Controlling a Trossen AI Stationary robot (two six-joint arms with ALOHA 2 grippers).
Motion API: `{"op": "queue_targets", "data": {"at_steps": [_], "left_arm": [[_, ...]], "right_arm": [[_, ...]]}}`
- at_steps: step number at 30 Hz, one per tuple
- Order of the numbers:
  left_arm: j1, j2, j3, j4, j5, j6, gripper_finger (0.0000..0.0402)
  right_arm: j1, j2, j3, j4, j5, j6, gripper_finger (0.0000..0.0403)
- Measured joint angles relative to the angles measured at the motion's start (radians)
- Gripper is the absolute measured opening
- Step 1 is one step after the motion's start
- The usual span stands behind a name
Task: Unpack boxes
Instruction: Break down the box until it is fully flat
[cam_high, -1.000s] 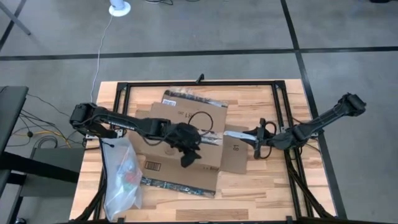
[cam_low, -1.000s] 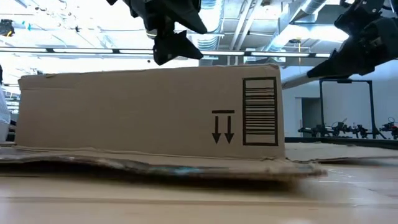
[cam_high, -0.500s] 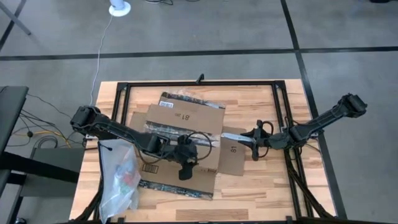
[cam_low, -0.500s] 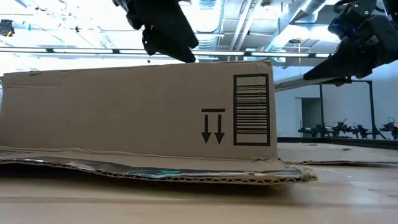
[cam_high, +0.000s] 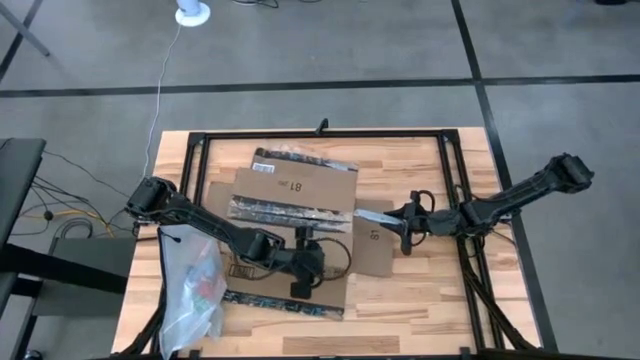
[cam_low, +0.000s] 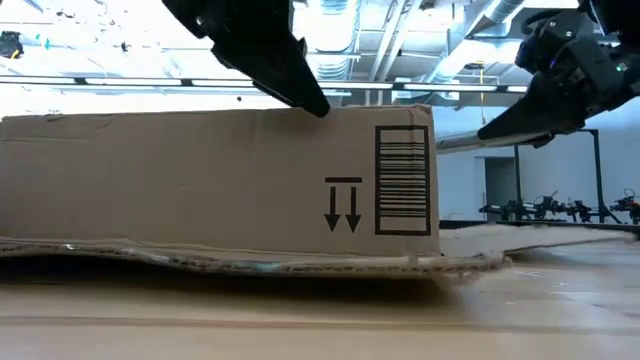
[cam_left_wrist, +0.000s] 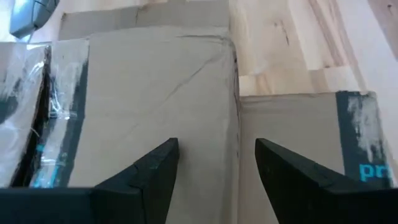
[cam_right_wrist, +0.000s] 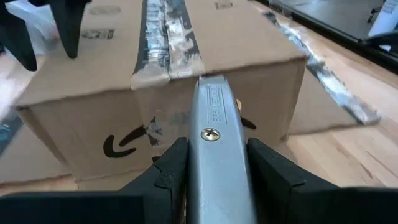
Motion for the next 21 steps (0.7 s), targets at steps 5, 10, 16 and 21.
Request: {"op": "queue_targets", "data": {"at_steps": [5,10,16,21], "left_arm": [[0.033,0.026,0.002,0.012,-0.001,-0.040,0.0200],[0.050,0.027,0.001,0.015,0.019,-0.060,0.0200],[0.053,0.033,0.000,0.010,0.031,-0.078,0.0200],[0.055,0.047,0.000,-0.001,0.042,-0.091,0.0200]], "right_arm": [[0.011,0.062,0.000,0.043,-0.022,0.025,0.0113],[0.071,0.153,0.011,0.065,-0.015,0.073,0.0113],[0.126,0.203,0.064,0.073,0.011,0.079,0.0113],[0.173,0.218,0.100,0.067,0.021,0.092,0.0113]]}}
